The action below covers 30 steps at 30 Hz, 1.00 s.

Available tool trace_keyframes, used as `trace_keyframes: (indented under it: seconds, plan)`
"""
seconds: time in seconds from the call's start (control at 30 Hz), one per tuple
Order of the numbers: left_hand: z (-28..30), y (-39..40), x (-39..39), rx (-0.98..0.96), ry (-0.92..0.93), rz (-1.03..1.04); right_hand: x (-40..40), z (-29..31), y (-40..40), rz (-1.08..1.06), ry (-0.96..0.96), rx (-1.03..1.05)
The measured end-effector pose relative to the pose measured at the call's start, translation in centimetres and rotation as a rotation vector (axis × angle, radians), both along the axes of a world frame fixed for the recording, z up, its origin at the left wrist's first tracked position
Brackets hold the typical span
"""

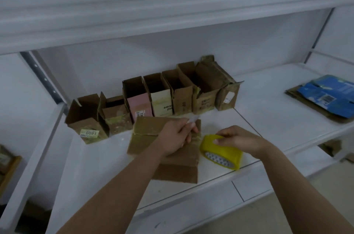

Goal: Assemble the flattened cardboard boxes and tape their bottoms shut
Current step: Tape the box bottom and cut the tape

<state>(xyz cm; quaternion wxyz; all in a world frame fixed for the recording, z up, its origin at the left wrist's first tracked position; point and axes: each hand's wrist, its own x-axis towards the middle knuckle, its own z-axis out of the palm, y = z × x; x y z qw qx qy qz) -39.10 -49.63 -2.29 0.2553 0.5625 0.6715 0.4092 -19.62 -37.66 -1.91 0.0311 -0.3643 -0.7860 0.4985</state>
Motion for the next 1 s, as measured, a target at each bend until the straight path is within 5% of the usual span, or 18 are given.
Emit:
trace_keyframes:
  seconds: [0.27,0.4,0.53,0.7,1.0]
  plan:
    - [-1.1,1.9,-1.1,0.025,-0.016,-0.024,-1.2,-0.5,0.9,-0.105,0.092,0.055]
    - [-1.4,2.6,-1.7,0.033,0.002,-0.031,-1.4,-0.1,2.1,-0.028,-0.392,0.434]
    - [-1.1,3.1,-1.8,-0.071,0.060,-0.110,-0.7,-2.2,2.5,-0.067,-0.245,0.248]
    - [1.7,3.9,-1.1,-0.321,0.299,-0.230,-0.3,-2.1,2.0,-0.089,-0.087,0.081]
    - [3.1,7.3,3.5,-0.707,0.819,-0.093,-0.7,-1.3,1.8,-0.203,-0.224,0.176]
